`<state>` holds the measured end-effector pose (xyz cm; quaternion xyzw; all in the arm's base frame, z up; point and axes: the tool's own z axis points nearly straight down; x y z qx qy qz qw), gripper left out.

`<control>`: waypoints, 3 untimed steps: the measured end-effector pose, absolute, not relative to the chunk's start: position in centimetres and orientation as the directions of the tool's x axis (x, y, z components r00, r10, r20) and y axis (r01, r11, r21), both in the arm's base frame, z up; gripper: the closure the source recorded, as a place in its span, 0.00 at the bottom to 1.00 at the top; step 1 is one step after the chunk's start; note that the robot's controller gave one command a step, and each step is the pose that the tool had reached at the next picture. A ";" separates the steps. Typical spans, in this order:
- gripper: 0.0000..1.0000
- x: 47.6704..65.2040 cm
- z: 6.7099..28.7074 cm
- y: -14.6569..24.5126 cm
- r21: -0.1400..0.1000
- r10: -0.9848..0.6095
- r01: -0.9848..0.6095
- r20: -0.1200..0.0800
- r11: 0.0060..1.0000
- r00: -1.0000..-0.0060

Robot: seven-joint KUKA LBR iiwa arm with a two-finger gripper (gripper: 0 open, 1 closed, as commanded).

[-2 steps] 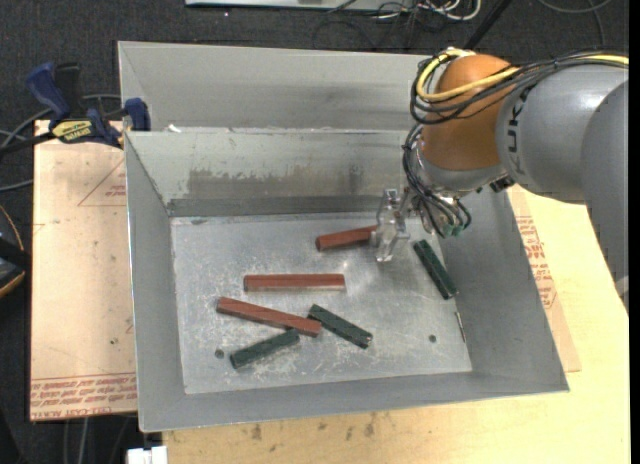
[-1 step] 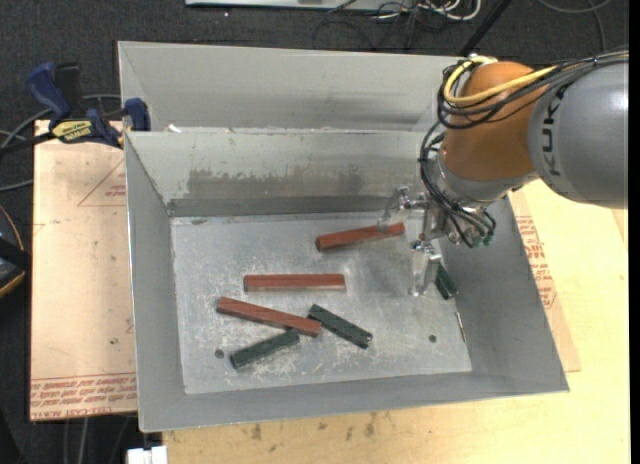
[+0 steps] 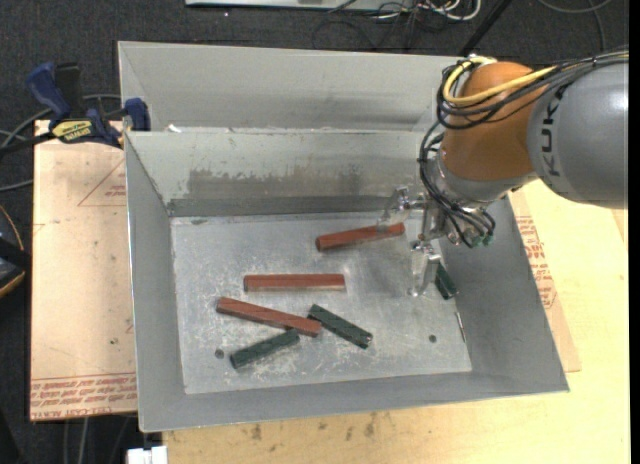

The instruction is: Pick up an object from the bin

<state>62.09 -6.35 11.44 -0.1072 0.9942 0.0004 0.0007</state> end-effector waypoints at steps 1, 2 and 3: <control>1.00 65.4 8.3 0.8 -0.003 -0.143 -0.143 -0.034 0.990 -0.989; 1.00 65.4 8.2 0.8 -0.003 -0.144 -0.144 -0.034 0.990 -0.989; 0.00 65.2 13.3 1.6 0.000 -0.176 -0.176 -0.011 0.984 -0.984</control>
Offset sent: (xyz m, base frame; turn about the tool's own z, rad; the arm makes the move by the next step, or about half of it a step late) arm 0.0000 0.0000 0.0000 0.0000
